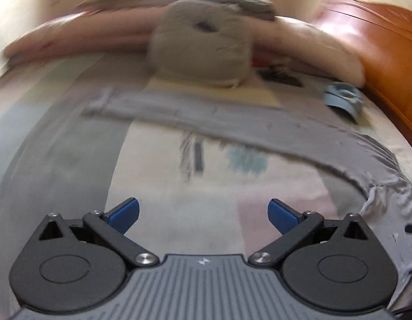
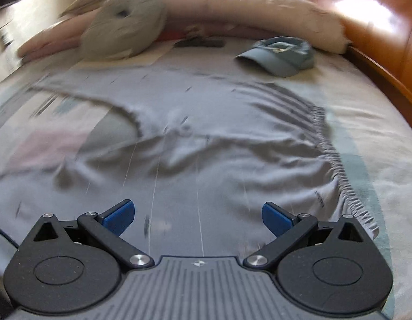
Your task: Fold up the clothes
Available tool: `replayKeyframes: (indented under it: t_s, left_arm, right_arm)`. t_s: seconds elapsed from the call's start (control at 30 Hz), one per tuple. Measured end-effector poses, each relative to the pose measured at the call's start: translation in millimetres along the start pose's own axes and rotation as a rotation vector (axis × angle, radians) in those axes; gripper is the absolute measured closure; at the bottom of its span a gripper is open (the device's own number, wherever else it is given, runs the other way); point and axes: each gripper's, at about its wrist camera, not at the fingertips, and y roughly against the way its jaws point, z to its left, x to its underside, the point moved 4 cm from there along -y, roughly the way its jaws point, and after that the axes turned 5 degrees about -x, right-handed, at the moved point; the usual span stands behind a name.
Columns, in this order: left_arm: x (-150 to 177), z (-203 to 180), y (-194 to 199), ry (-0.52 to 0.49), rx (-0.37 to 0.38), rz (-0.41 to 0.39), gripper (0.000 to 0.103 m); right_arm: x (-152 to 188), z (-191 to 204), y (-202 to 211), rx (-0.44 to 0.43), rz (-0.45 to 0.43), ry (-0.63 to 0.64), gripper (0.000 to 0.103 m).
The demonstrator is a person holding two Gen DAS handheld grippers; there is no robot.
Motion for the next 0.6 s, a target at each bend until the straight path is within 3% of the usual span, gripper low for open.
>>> replayKeyframes:
  t_s: [0.1, 0.27, 0.33, 0.53, 0.6]
  left_arm:
    - [-36.2, 8.1, -34.1, -0.097, 0.021, -0.028, 0.001]
    - [-82.8, 16.2, -100.0, -0.179, 0.061, -0.07, 0.001]
    - [-95.8, 19.2, -127.8, -0.193, 0.079, -0.079, 0.001]
    - [-104.1, 38.9, -191.5, -0.092, 0.191, -0.041, 0.001]
    - [-98.8, 52.5, -206.2, -0.042, 0.184, 0.007, 0.001]
  right_arm:
    - [-7.1, 9.2, -6.6, 0.073, -0.001, -0.072, 0.0]
    - [11.8, 23.2, -44.2, 0.149, 0.134, -0.131, 0.0]
    - [13.0, 21.6, -44.6, 0.175, 0.081, -0.178, 0.0]
    - [5.7, 21.5, -49.4, 0.218, 0.149, -0.222, 0.0]
    - [3.5, 21.2, -50.7, 0.224, 0.174, -0.234, 0.0]
